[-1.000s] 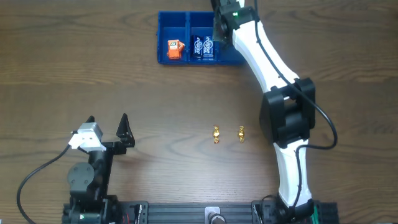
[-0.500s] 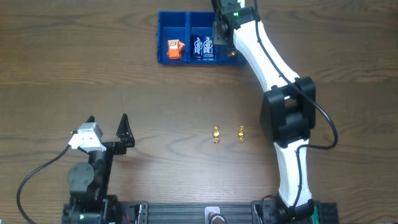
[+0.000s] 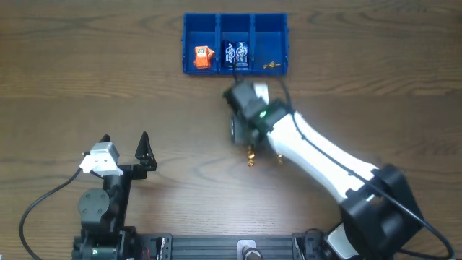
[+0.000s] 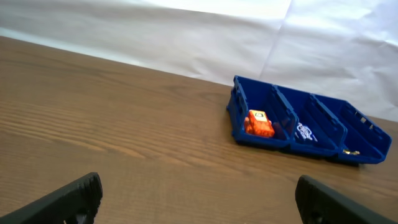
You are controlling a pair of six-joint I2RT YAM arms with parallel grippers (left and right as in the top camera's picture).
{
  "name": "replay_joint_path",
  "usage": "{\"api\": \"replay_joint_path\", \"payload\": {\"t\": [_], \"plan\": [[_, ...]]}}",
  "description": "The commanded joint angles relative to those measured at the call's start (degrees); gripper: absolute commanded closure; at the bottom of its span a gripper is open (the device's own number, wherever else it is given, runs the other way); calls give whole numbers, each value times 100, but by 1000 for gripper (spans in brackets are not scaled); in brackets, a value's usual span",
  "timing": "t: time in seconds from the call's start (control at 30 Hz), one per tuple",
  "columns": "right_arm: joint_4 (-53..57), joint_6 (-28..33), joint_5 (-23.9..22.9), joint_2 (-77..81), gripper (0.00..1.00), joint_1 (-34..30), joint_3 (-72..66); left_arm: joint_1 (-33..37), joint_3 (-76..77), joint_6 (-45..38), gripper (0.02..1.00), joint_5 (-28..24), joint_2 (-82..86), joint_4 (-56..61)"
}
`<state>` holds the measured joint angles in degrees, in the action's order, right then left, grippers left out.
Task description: Sort Candies Into Trays
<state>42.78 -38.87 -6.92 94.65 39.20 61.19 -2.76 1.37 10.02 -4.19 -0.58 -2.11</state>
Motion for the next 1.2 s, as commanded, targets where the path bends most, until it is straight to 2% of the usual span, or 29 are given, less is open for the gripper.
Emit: {"api": "replay_joint_path", "payload": {"t": [0.03,0.37,0.43,0.5,0.57,0.63,1.0,1.13,1.2], "plan": [[-317,-671,258,74,246,195,-533,22,-109,-83,20,-94,33,-197],[-560,-767,260,634,279,199,-553,24,-109,-83,23,-94,33,-197],[-586,-787,262,680,318,201,-553,22,-109,-83,20,-94,33,-197],[-610,-787,267,695,413,223,-553,22,-109,-83,20,-94,33,-197],[-634,-787,267,702,630,260,-553,22,-109,-83,20,-94,33,-197],[-640,-787,262,706,733,286,-553,22,-109,-83,23,-94,33,-197],[-323,-887,131,498,794,297,-260,22,-109,-83,23,-94,33,-197],[651,-533,-538,142,796,170,623,22,-109,-83,20,-94,33,-195],[1322,-129,-938,166,805,-179,1585,22,-109,-83,20,-94,33,-197]]}}
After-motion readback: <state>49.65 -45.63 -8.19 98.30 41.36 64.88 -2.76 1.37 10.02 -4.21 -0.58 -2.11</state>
